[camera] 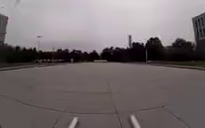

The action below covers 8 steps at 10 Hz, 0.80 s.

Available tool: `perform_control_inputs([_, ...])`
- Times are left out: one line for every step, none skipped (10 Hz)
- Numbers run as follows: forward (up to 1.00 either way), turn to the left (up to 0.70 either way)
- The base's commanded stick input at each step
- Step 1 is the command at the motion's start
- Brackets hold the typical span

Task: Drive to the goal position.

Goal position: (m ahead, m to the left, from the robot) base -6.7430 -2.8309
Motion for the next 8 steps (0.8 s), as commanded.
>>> perform_control_inputs([0.00, -1.00])
perform_control_inputs([0.00, -1.00])
perform_control_inputs([0.00, -1.00])
perform_control_inputs([0.00, -1.00])
perform_control_inputs([0.00, -1.00])
perform_control_inputs([0.00, -1.00])
perform_control_inputs([0.00, -1.00])
perform_control_inputs([0.00, -1.00])
